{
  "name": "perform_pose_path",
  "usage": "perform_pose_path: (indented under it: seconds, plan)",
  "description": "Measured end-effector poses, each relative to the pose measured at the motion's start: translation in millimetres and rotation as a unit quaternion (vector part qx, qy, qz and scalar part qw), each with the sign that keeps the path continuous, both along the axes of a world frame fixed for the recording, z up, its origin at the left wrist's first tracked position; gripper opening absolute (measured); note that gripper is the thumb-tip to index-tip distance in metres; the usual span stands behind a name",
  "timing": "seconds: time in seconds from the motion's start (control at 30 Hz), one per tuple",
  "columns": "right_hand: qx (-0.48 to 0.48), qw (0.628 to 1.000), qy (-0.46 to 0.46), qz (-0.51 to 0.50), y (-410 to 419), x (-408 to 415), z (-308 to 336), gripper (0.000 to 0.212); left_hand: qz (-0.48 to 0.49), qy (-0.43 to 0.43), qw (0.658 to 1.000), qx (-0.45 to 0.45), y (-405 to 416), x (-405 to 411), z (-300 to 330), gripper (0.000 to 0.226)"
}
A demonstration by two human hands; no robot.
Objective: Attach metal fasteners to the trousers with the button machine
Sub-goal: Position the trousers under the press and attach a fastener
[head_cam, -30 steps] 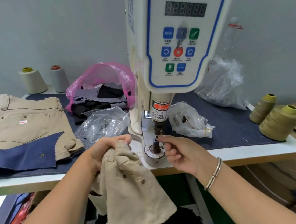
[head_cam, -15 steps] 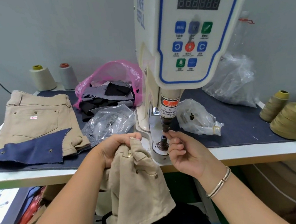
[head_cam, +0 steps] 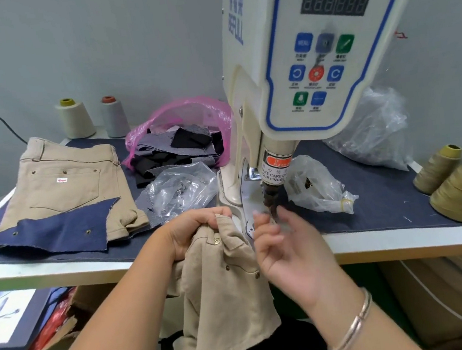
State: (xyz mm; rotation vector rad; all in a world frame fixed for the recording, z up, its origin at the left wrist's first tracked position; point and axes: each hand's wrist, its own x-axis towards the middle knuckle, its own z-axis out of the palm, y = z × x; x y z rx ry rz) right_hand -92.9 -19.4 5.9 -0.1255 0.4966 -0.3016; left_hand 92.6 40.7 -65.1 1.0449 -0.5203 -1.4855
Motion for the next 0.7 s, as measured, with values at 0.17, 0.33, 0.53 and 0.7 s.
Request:
perform_pose_path:
  seconds: [0.17,0.33,0.53,0.7]
  plan:
    - [-0.489,0.863,0.088,0.085,39.5,45.2,0.4,0.023,0.069,-0.091,0.991,0.070,9.7,-5.5,-5.3,0.056]
    - [-0.909,0.309,0.255,0.112,9.1,139.6,-8.2,0.025,0.163,-0.094,0.980,0.071,2.2,-10.0,-7.5,0.033]
    - [-0.917,0.079,0.320,0.223,-9.6,198.0,-32.6,0.024,0.093,-0.080,0.988,0.095,1.8,-9.9,0.2,0.029]
    - [-0.925,0.053,0.323,0.193,-17.8,206.4,-39.8,0.019,0.059,-0.027,0.994,0.084,-2.2,-5.2,2.5,0.040]
